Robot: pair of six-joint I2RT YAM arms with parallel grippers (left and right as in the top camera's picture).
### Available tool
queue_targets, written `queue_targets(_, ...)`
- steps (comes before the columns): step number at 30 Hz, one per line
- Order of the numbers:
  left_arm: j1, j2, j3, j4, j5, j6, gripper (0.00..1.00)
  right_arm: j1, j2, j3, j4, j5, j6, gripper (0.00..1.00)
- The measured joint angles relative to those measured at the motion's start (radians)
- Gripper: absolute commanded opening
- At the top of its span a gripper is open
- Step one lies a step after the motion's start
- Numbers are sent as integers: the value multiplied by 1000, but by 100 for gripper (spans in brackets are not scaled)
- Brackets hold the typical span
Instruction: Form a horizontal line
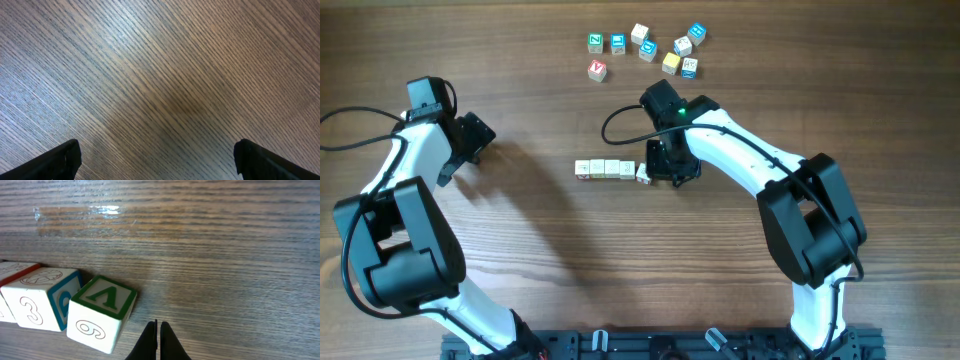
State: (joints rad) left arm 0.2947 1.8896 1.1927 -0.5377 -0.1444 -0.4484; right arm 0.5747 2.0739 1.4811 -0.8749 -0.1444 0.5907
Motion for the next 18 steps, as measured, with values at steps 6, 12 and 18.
queue_targets(6,0,0,0,0,0,0,100,0,0,0,85,-29,0,6)
queue_targets(12,0,0,0,0,0,0,100,0,0,0,79,-23,1,6)
queue_targets(18,0,0,0,0,0,0,100,1,0,0,-92,-51,4,5)
